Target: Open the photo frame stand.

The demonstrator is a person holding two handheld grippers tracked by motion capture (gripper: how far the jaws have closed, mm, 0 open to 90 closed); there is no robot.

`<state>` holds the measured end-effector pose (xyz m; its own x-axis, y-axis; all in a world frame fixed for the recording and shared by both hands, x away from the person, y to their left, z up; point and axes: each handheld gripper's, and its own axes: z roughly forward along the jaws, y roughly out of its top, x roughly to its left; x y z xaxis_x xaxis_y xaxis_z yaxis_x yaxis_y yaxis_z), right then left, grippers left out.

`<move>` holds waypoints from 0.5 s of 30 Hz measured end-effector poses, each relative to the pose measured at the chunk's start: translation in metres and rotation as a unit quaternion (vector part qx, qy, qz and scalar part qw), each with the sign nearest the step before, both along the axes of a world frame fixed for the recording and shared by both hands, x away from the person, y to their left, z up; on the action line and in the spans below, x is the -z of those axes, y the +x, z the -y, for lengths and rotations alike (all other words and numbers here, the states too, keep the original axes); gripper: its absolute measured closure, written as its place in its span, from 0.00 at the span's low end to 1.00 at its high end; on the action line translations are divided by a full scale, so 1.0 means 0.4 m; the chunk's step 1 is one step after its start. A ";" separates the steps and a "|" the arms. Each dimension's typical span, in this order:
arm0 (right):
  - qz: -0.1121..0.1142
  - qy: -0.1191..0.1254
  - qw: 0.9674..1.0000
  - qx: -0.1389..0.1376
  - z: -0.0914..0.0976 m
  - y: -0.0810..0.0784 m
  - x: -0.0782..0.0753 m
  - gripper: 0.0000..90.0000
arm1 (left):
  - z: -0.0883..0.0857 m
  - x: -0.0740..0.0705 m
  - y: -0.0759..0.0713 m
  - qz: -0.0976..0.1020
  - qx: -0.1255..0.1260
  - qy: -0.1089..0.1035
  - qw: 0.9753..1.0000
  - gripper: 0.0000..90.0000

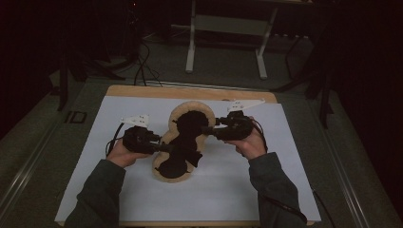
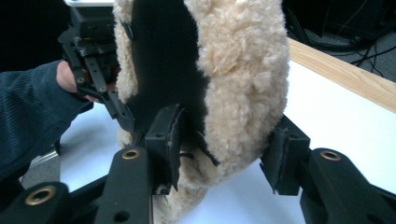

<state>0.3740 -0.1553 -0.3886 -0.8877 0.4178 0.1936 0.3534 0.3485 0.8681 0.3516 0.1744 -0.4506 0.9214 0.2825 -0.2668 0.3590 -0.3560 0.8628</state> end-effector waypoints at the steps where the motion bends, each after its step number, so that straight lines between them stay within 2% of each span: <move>1: 0.000 0.000 1.000 0.001 0.000 0.000 0.002 0.56 | 0.002 -0.001 -0.002 0.003 -0.001 0.002 1.000 0.74; 6: 0.002 -0.003 1.000 0.016 0.006 -0.003 0.011 0.52 | 0.016 -0.007 -0.013 0.013 -0.012 0.009 1.000 0.75; 15: 0.003 -0.023 0.999 0.035 0.016 -0.011 0.029 0.48 | 0.028 -0.010 -0.015 0.015 -0.024 0.014 1.000 0.75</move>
